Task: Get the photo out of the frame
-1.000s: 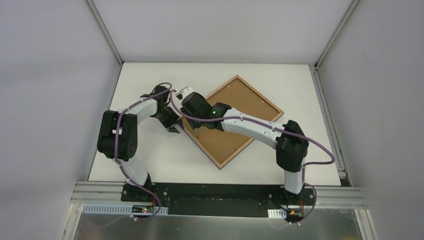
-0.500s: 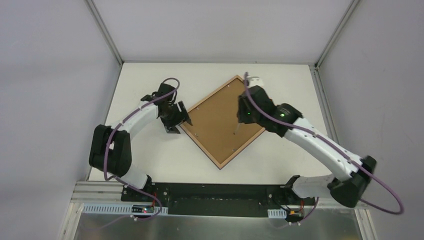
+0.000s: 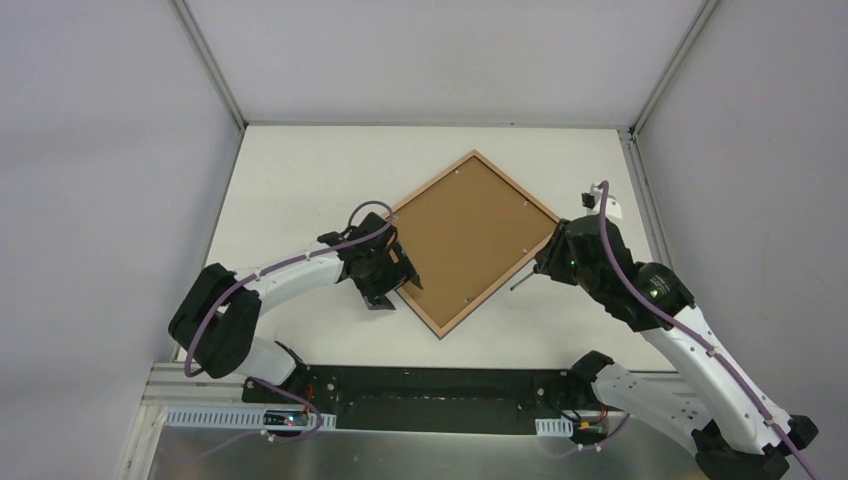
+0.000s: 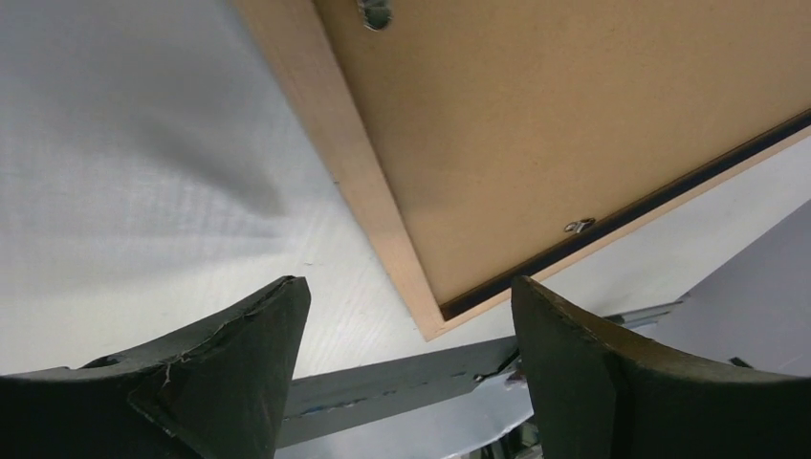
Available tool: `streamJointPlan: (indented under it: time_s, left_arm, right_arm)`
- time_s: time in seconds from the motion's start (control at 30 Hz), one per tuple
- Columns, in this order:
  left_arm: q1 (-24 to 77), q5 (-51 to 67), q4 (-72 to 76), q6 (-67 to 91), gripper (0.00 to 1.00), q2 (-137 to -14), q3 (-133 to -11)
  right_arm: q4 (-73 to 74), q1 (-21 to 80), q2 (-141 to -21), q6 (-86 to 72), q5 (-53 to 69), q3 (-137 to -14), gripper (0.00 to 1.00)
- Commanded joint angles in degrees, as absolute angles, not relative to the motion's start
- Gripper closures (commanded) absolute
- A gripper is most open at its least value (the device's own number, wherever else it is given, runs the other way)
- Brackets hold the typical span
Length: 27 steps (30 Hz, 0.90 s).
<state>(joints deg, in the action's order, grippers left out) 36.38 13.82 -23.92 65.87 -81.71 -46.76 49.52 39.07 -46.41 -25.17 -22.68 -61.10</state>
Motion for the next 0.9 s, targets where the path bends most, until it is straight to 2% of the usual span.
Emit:
streamJointPlan:
  time_s: [0.0, 0.13, 0.2, 0.43, 0.63, 0.87]
  left_arm:
    - [40.7, 8.9, -16.8, 74.9, 0.19, -84.7, -47.1]
    - [42.8, 6.9, -13.7, 81.7, 0.23, -89.0, -46.0]
    - [43.4, 5.8, -11.7, 85.0, 0.31, -90.4, -44.5]
    - [44.0, 3.4, -13.7, 89.4, 0.70, -92.7, -41.5]
    - [40.7, -0.8, -22.2, 74.9, 1.00, -92.0, -41.8]
    - [33.3, -4.6, -29.7, 52.6, 1.00, -85.0, -43.8]
  right_arm:
    - [54.7, 38.7, -45.5, -28.0, -20.8, -63.3, 1.00]
    - [55.9, 38.7, -43.5, -28.7, -18.2, -63.5, 1.00]
    - [56.7, 38.7, -42.9, -29.0, -18.2, -63.8, 1.00]
    - [58.3, 38.7, -42.2, -27.5, -21.2, -64.2, 1.00]
    - [55.2, 38.6, -46.9, -23.8, -21.0, -65.1, 1.00]
    - [46.6, 34.4, -56.4, -19.7, -18.7, -64.7, 1.00]
